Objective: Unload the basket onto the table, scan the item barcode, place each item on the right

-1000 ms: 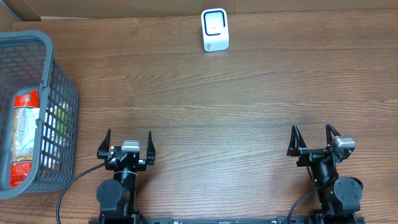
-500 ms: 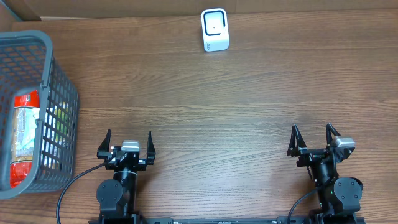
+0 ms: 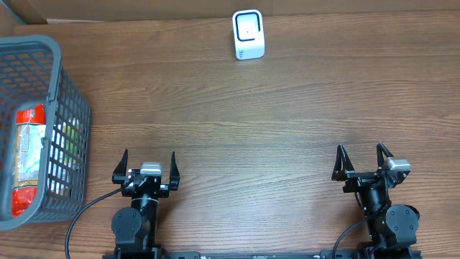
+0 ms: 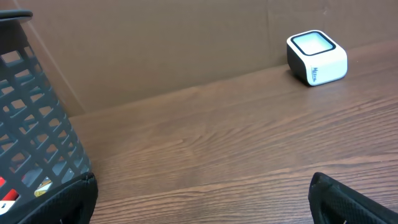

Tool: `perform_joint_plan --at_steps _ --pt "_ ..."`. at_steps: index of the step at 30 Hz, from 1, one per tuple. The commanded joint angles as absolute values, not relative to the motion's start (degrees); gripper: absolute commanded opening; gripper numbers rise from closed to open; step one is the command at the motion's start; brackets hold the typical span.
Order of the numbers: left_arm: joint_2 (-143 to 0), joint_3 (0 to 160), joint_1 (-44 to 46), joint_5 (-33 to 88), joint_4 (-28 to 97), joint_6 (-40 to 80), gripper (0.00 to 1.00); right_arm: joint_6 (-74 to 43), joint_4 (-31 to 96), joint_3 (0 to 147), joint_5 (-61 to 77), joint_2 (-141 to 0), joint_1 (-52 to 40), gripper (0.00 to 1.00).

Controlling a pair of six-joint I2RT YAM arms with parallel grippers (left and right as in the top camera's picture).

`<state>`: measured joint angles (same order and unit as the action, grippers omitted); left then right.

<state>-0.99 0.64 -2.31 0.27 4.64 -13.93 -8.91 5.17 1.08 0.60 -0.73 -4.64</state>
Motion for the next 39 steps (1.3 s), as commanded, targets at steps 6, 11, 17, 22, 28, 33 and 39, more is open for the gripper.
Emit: perform_joint_plan --at_steps 6,11,17,22,28,33,39 --pt "-0.4 0.3 -2.5 0.9 4.4 -13.7 1.0 -8.5 4.8 0.4 0.1 -0.2 -5.1 1.0" --pt "-0.4 0.3 -2.5 0.9 4.4 -13.7 1.0 -8.8 4.8 0.4 0.1 -0.2 -5.1 1.0" --pt "-0.4 0.3 -2.5 0.9 4.4 -13.7 0.99 -9.2 4.8 0.4 0.1 -0.2 -5.1 1.0" --pt "-0.4 0.3 -2.5 1.0 4.4 -13.7 1.0 -9.2 4.8 0.4 0.1 -0.2 -5.1 1.0" --pt "-0.4 0.3 -2.5 0.9 4.4 -13.7 0.99 -10.5 4.6 0.5 0.7 -0.2 -5.1 1.0" --pt "-0.4 0.3 -2.5 3.0 4.2 -13.1 0.99 -10.5 4.4 0.5 2.2 -0.2 -5.1 1.0" --pt "-0.4 1.5 -2.5 3.1 6.1 -7.4 1.0 -10.4 3.1 1.0 5.4 -0.2 -5.1 1.0"
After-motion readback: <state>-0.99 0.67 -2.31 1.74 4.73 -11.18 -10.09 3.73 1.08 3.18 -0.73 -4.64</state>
